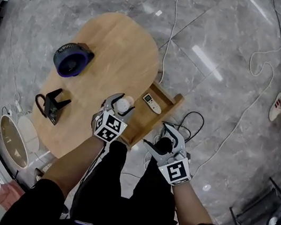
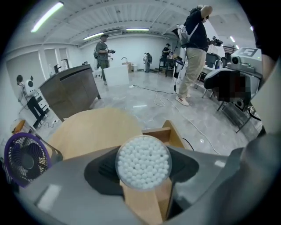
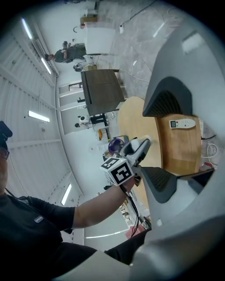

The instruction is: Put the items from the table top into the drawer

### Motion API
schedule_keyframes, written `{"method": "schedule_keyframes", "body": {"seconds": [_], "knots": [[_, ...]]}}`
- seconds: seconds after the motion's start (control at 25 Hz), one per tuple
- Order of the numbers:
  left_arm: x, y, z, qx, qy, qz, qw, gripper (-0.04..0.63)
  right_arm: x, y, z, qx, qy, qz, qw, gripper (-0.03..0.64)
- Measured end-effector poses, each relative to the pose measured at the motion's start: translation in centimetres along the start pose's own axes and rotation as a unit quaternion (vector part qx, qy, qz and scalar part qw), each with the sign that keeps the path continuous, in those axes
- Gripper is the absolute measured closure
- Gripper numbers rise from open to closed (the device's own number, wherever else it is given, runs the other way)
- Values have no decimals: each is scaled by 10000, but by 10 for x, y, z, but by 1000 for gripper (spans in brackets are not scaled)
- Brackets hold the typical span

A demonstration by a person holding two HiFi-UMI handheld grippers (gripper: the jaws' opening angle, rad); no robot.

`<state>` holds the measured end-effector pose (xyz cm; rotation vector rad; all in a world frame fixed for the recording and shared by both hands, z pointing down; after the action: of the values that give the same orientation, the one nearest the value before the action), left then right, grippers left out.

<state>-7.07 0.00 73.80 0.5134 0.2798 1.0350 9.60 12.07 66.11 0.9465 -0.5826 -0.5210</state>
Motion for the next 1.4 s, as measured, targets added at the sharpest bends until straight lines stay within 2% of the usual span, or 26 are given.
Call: {"method": "schedule_keyframes", "body": {"seconds": [0.4,0.72,0.92,1.04,1.2,1.4], "knots": [[81,12,24,-434,410,348,9976,318,10,33,-50,-59,149,251,9996,235],[100,38,65,-1009,171,-4,9947,318,24,63,-82,-195,309,369,9987,241],[103,50,87,-1278,110,61,9917,318,27,76,-99,-220,281,498,9981,241],[102,62,96,-1385,14,56,9903,318,30,78,-103,-280,249,494,9981,241],[94,83,105,-1542,-155,-130,9878,318,32,77,-104,-280,218,524,9980,241],[98,96,114,-1579,-282,-225,9868,318,36,85,-108,-288,236,551,9978,241]]}}
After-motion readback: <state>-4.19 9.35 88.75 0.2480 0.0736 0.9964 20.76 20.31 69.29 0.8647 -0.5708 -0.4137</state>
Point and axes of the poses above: the fingertips, and each gripper's own axes: z forward along the fingers, x to its right, y out of its underside, the point moved 7 cm from there along -z, backward along the fingers
